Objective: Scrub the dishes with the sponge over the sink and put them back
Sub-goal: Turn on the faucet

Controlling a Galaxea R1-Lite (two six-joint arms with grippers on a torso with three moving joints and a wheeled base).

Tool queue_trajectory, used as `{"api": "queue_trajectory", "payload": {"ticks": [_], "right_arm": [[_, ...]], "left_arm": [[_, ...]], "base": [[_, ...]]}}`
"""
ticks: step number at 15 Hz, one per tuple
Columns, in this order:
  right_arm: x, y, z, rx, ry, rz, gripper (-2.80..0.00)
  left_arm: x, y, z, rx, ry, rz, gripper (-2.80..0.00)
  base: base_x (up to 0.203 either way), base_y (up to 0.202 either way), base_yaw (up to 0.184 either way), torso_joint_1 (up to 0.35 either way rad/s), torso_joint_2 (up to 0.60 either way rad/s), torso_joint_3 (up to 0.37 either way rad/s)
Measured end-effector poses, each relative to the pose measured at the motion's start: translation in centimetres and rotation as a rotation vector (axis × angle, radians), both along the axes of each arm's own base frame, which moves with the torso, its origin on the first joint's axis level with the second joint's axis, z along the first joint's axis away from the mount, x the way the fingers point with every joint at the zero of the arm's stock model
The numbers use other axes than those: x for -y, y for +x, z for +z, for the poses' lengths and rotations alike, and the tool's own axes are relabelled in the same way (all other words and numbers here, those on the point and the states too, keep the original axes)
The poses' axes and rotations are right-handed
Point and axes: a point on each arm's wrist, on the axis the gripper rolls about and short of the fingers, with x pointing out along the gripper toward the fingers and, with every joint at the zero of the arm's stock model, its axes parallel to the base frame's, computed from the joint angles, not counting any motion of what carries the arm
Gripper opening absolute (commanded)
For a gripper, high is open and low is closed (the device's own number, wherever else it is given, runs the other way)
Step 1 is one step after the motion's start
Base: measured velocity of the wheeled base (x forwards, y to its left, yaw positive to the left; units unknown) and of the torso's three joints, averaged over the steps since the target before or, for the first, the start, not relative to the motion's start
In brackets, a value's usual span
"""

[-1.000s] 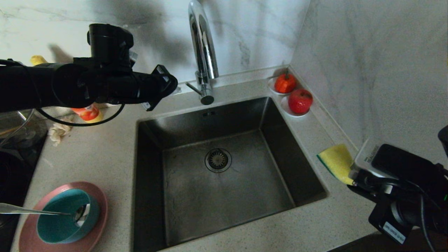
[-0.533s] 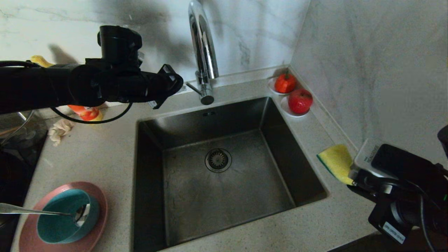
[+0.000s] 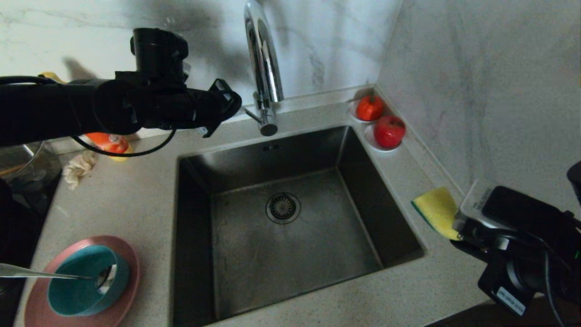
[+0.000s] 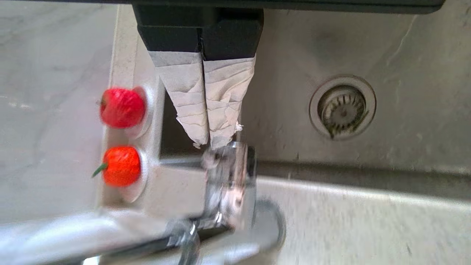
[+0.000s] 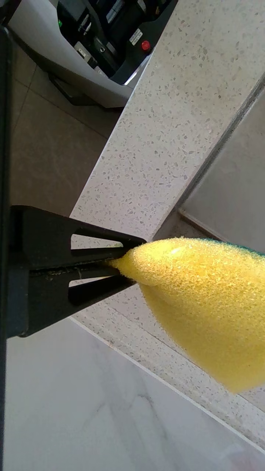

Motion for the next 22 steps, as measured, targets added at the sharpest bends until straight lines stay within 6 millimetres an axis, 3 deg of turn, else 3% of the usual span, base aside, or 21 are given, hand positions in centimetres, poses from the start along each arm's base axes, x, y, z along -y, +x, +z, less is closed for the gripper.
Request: {"api": "queue_trajectory", "payload": {"ticks": [6, 22], "right_arm": [[0.0, 0.0, -0.1, -0.002, -0.003, 0.001, -2.8], [-0.2, 0.2, -0.5, -0.015, -0.013, 0.0, -2.8]], "left_arm": [[-1.0, 0.2, 1.9, 0.065, -0.017, 0.023, -2.8], [0.0, 2.5, -0.5, 0.038, -0.008, 0.009, -2.8]], "base": [[0.0, 0.0, 0.0, 0.0, 0.0, 0.0], [0.0, 0.0, 0.0, 0.0, 0.0, 0.0]]}}
